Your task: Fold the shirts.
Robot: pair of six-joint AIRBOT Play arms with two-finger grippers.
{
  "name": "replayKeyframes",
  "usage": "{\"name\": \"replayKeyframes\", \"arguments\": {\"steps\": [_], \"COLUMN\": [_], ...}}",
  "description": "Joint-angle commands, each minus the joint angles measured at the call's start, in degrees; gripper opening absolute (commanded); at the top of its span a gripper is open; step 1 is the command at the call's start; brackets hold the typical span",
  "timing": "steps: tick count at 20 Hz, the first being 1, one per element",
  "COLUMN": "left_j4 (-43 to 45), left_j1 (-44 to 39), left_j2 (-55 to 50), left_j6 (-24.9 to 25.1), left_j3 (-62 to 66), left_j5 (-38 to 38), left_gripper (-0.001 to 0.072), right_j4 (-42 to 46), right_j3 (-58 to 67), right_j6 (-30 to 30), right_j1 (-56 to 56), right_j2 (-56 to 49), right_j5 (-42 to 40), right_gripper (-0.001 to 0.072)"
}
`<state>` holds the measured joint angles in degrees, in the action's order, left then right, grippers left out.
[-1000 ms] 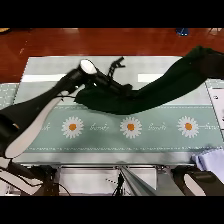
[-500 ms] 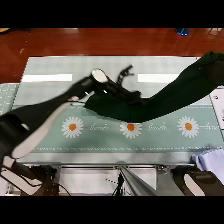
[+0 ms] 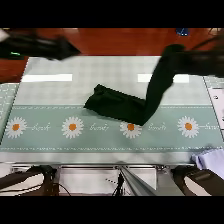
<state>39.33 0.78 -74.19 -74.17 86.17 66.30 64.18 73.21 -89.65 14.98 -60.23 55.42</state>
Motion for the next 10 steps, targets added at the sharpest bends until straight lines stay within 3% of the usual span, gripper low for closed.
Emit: {"name": "replayKeyframes", "arguments": {"steps": [1, 6, 8, 9, 10], "left_j4": [1.9, 1.9, 1.8, 1.9, 1.9], "left_j1": [10.5, 13.5, 13.5, 13.5, 13.5], "left_j2": [9.5, 15.2, 16.1, 16.2, 16.2], "left_j6": [0.0, 0.0, 0.0, 0.0, 0.0], "left_j3": [0.0, 0.0, 0.0, 0.0, 0.0], "left_j5": [1.9, 7.9, 8.4, 8.7, 9.0], "left_gripper": [0.0032, 0.0032, 0.0032, 0.0032, 0.0032], "right_j4": [-0.4, -9.3, -15.5, -17.9, -18.2], "right_j3": [0.0, 0.0, 0.0, 0.0, 0.0], "right_j6": [-2.2, -3.1, -3.1, -3.1, -3.1], "right_j1": [10.4, 21.0, 23.2, 23.3, 22.9], "right_j2": [-12.5, -28.3, -32.0, -32.6, -32.2], "right_j5": [-10.0, -27.1, -32.0, -32.8, -32.7], "right_gripper": [0.0033, 0.0058, 0.0492, 0.0537, 0.0537]}}
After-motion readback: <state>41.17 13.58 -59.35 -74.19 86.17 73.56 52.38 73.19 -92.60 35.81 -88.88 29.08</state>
